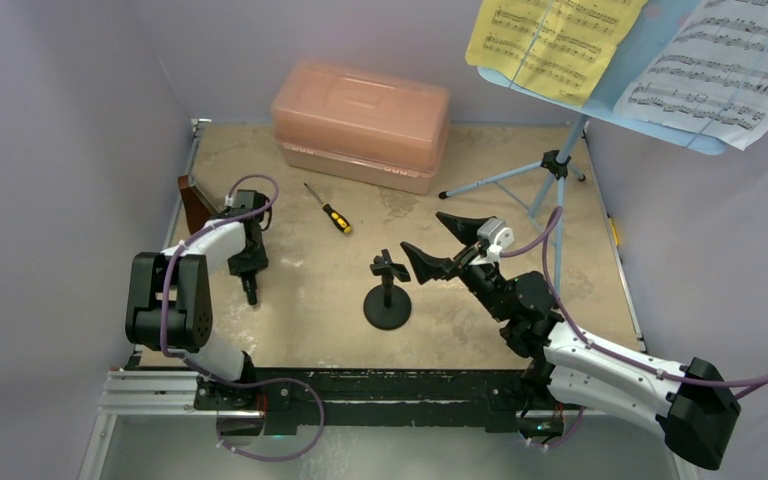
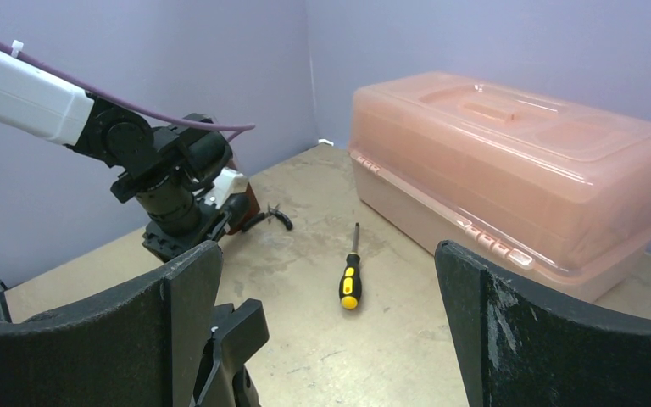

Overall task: Pack up the instrument practice props
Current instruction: Place the microphone at the center of the board.

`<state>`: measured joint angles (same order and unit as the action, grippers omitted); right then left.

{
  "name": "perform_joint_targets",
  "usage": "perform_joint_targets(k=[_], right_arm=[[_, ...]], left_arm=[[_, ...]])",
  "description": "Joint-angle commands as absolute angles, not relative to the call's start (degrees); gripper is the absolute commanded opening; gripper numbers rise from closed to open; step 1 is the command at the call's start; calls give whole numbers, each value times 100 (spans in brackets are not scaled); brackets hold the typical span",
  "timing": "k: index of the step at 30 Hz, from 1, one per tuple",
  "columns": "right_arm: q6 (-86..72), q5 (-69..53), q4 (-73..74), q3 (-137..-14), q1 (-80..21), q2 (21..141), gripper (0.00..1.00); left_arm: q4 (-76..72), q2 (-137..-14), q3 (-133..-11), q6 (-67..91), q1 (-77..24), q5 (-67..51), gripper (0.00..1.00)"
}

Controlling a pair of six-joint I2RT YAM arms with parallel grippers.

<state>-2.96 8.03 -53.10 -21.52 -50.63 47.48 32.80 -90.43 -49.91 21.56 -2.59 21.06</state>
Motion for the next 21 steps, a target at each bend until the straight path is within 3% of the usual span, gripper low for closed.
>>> perform_joint_targets(k=[1,5,13,21], right_arm=[[-255,905,-5584,-2142,-5080,4678,98],[-255,905,-5581,-2145,-5080,4669,98],[-254,905,-5590,-2136,-5080,4688,98],[-247,922,-5597,-2135,-5080,4723,98]], left_arm=[[3331,-9136,-5226,2311,-220,2087,0],[3358,-9291,-5280,2223,-216,1877,1],[3339,-9315,-5283,2087,-216,1652,16],[3235,-9293,-5284,1835,-311,1253,24]])
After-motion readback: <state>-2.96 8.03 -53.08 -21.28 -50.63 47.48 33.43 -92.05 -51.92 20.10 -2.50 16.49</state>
